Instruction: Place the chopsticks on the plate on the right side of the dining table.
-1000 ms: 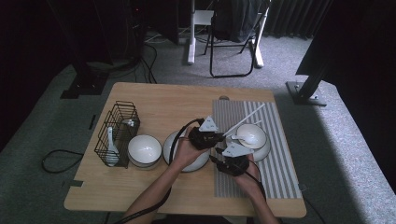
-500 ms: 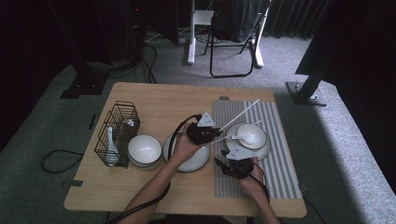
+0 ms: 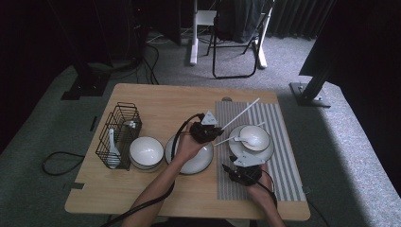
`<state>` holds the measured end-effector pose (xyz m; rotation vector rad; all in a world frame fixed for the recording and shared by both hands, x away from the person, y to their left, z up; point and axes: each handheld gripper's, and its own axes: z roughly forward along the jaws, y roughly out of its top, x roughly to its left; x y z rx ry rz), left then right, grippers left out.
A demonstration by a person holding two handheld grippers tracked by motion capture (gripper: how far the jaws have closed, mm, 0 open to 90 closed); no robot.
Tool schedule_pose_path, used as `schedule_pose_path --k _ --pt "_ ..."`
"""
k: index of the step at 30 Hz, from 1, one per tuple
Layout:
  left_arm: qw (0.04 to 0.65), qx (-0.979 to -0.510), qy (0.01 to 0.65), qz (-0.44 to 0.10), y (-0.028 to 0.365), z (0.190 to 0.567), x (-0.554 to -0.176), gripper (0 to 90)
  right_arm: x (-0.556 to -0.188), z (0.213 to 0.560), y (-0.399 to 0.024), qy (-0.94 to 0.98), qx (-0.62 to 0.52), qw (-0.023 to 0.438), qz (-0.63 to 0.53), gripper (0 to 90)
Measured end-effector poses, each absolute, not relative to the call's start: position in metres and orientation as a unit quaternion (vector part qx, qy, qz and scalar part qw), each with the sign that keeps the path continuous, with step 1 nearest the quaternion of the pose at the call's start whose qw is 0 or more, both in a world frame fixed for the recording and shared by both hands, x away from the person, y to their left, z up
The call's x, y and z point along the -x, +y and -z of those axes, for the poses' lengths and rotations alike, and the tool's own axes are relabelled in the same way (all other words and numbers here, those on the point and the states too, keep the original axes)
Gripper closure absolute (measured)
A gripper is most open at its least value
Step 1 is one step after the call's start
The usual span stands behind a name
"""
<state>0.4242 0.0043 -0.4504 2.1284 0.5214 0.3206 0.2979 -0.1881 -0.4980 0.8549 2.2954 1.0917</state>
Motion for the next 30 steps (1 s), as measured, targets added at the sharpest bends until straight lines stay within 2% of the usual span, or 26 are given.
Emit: schedule_pose_path --k 30 --pt "0.348 -0.899 0.225 -0.139 -0.024 0.485 -0.443 86.4 -0.291 0.508 -0.191 0.839 -0.309 0.228 -0.387 54.9"
